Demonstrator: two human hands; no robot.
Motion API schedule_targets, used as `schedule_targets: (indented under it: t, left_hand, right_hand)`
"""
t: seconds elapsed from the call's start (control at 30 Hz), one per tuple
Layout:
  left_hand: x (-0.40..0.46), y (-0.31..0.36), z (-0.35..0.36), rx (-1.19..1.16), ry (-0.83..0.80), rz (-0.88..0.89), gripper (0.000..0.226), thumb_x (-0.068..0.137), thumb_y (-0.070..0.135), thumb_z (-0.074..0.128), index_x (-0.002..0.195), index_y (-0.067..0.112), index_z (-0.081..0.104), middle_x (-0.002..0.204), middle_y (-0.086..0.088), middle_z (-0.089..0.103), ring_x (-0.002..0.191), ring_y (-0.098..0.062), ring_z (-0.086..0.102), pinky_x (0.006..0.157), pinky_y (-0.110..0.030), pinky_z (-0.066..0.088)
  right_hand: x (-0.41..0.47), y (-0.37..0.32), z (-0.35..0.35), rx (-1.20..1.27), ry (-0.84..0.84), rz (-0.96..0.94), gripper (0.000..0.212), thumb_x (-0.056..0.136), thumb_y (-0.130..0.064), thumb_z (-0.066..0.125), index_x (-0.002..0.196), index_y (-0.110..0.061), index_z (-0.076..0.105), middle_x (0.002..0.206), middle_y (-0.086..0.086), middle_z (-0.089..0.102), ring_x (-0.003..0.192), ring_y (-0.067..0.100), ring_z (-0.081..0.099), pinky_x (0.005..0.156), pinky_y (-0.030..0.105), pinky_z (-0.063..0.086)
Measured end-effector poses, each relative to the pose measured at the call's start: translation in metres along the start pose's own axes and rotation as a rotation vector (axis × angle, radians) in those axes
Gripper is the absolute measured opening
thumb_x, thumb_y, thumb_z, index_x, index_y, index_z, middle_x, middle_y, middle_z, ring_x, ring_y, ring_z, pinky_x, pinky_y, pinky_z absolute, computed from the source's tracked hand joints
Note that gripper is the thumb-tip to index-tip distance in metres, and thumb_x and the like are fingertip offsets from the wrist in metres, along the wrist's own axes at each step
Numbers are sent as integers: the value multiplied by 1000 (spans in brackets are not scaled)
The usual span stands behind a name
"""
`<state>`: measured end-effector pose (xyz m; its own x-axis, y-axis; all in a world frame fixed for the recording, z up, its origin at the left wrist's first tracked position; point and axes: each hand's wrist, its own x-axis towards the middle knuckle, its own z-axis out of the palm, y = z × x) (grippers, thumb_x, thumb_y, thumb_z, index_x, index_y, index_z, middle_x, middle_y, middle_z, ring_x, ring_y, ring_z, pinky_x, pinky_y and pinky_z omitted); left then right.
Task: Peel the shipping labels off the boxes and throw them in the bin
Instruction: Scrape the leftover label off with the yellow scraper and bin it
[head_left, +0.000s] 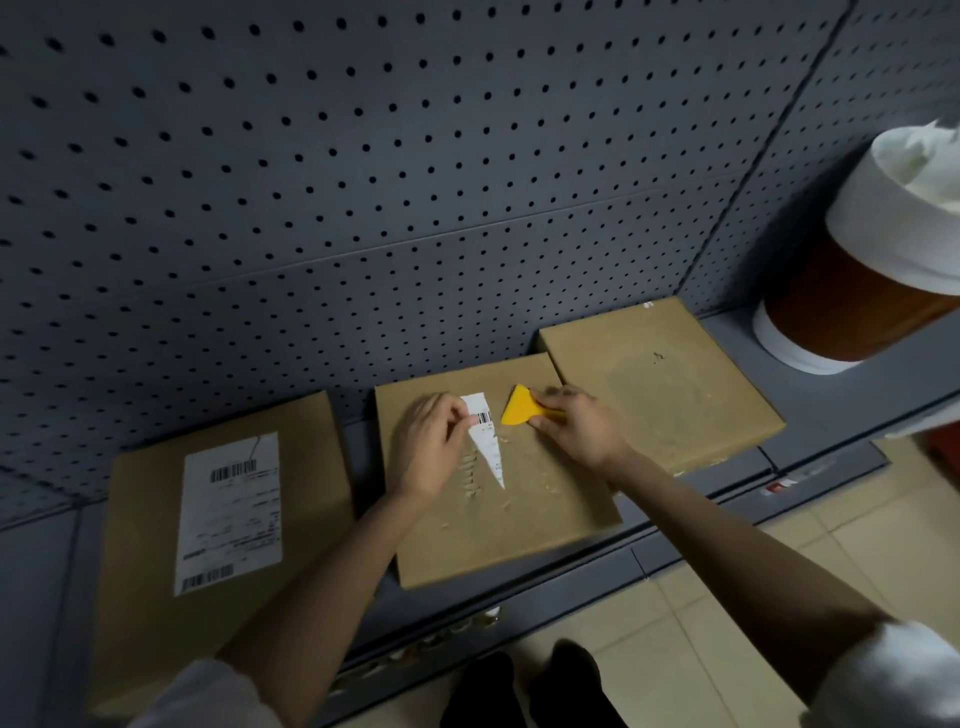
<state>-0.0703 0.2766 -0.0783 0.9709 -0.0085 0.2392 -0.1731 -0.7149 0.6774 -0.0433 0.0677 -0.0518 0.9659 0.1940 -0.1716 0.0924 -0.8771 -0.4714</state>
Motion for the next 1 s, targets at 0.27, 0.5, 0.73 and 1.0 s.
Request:
schedule_targets:
  t: [0.27, 0.5, 0.73, 1.0]
  left_hand:
    - [6, -16, 9, 164, 167, -131, 15, 91, 27, 55, 87, 15, 64, 91, -1, 59, 90, -23, 52, 83, -33, 37]
    - [10, -15, 16, 244, 108, -57, 24, 82, 39, 65, 96, 20, 60, 98, 0, 57, 96, -21, 51, 83, -33, 33]
    - [12, -18, 18, 286, 99, -43, 35, 77, 49, 66, 99, 22, 60, 97, 2, 58, 93, -21, 51, 82, -34, 34]
    - [11, -13, 13, 177, 194, -138, 24, 77, 33, 70, 85, 18, 54, 87, 3, 59, 87, -20, 52, 80, -31, 33]
  right_hand:
    - [33, -25, -7, -190, 83, -42, 42, 93, -39, 50, 135, -33, 45, 129, 2, 57, 108, 27, 59, 84, 35, 48]
    - [50, -34, -9, -322, 95, -87, 39, 95, -36, 48, 133, -35, 46, 125, 1, 58, 104, 30, 61, 77, 32, 45]
    - [59, -40, -12, -439, -129, -265, 41, 94, -39, 49, 134, -33, 46, 137, -3, 53, 119, 23, 54, 95, 35, 42]
    - [56, -28, -19, -213, -72, -188, 45, 90, -39, 56, 134, -36, 46, 140, -7, 51, 127, 19, 49, 96, 32, 41]
